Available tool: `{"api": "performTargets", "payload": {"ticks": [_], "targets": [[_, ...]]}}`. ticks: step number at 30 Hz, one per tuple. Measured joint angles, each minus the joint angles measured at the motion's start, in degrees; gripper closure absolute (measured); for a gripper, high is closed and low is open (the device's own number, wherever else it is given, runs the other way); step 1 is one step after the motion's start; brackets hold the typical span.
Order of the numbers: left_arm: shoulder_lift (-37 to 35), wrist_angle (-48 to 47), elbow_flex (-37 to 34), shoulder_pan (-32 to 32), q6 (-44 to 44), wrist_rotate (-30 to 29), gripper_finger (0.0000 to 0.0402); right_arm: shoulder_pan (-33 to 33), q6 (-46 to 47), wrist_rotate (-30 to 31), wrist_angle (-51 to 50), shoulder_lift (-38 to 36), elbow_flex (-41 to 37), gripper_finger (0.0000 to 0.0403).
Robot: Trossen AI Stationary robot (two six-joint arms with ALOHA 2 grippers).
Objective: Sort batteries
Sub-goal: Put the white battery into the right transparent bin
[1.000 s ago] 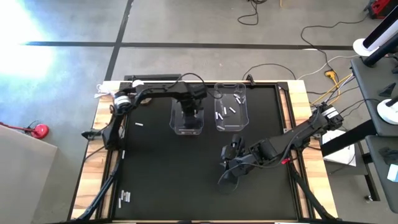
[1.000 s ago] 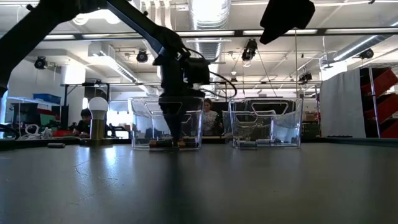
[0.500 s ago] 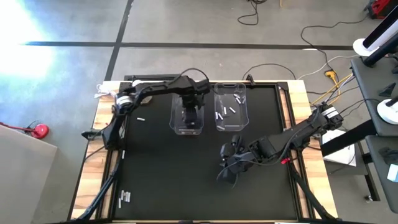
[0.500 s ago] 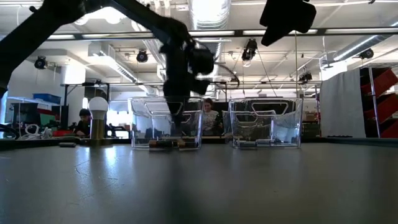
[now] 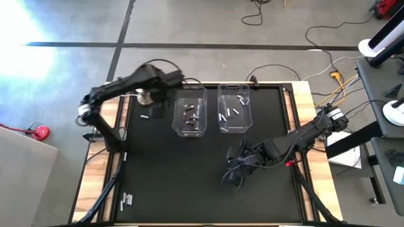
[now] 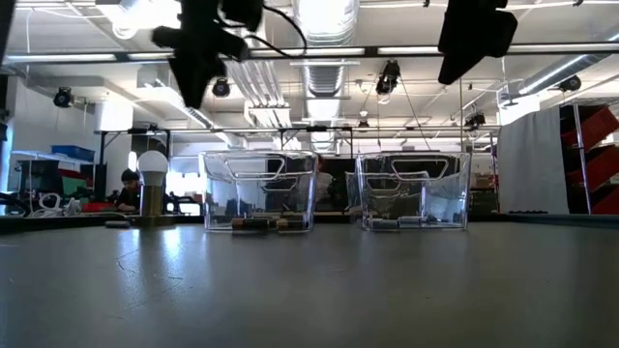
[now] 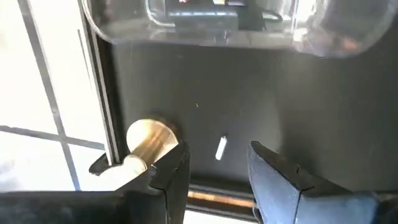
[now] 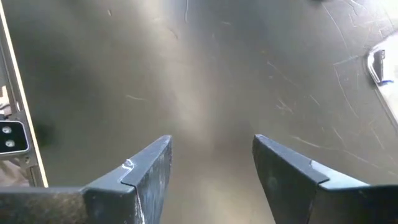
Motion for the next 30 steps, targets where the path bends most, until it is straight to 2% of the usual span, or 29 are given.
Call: {"api": "performTargets", "payload": {"ticks": [5,11,21,30], "targets": [[-8.4,0.3,-9.9,0.3,5.5,-0.7,0.0263,0.0,0.6,0.0,-0.1,0.0,0.0,0.0188],[-14.6,12.8,-24.7,2.2,5.4,-2.9,0.0270,-0.3,0.7,0.1,0.0,0.0,0.0,0.0188],[-16.3,32.6,-44.6,12.1,10.8,-3.0,0.0274,-2.3,-0.8,0.1,0.2,0.0,0.0,0.0188],[-16.3,41.2,-52.1,17.0,14.8,-3.0,0.0274,-3.2,-3.1,0.1,0.3,0.0,0.0,0.0188]]}}
